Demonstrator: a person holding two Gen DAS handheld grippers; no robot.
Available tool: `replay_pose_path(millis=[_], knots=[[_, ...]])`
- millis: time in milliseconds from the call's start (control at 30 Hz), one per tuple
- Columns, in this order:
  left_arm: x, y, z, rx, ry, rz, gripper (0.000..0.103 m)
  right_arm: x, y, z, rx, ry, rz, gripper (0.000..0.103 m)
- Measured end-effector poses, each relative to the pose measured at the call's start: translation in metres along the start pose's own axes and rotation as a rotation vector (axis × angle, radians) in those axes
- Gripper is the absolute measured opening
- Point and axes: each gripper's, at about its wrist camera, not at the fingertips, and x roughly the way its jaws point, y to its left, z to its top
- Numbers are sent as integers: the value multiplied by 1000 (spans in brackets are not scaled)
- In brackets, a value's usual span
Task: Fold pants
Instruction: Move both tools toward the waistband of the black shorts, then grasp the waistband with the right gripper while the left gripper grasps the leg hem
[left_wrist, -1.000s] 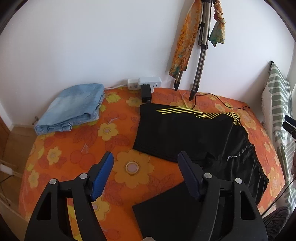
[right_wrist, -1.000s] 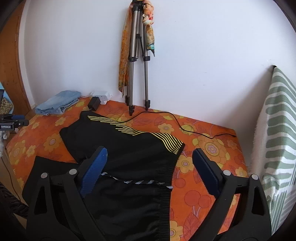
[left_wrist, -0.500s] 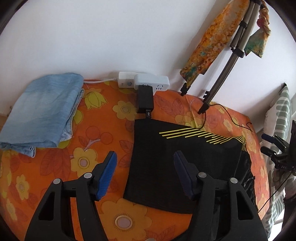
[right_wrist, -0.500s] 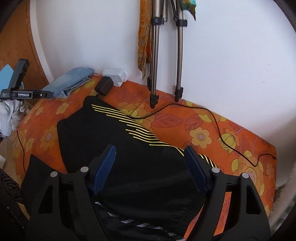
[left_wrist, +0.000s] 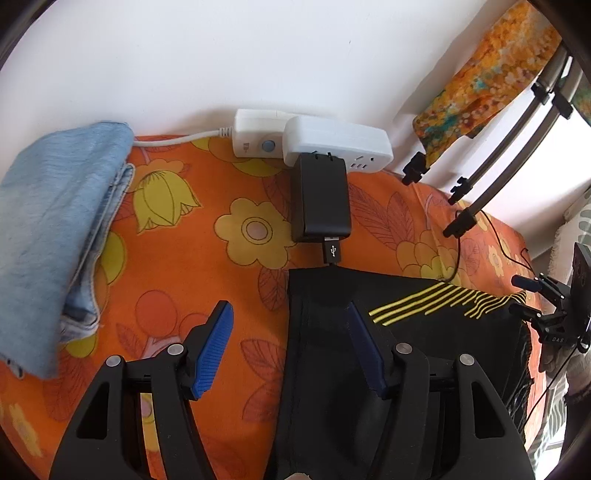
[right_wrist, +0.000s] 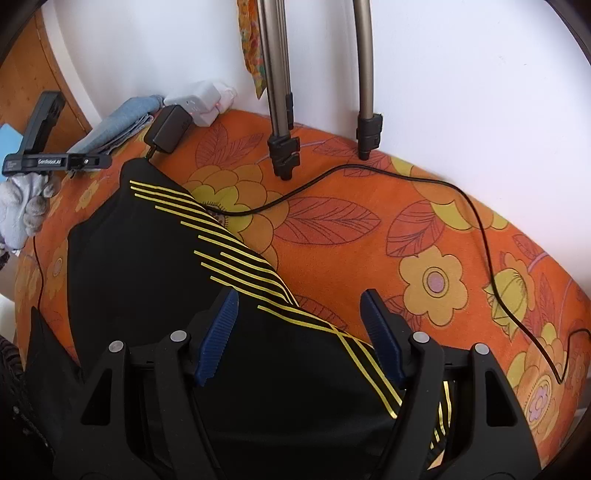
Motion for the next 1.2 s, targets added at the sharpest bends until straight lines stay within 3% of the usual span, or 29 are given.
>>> replay_pose_path(millis=[567,633,800,833,900,1033,1133,1200], knots=[[34,-6,9,9,50,-64,62,36,-14,6,-5,76,81,72],[37,-10,9,17,44,-65,57,37,-13,7,-12,76,80,72],[38,-11,10,17,30,-75,31,37,-11,8,-11,82,85,71],[37,-11,10,17,23,-75,28,37,-10,8,-19,86,85,68],[35,-12,10,31,6,-50,12,36,-9,6,-31,95,86,64],[33,-12,9,35,-12,-42,6,35,-3,5,-60,109,68,42],[31,-17,8,61,-23,-17,6,34,-1,4,-66,111,56,15],[29,-19,7,70,-36,-11,5,33,1,2,-66,105,44,11]])
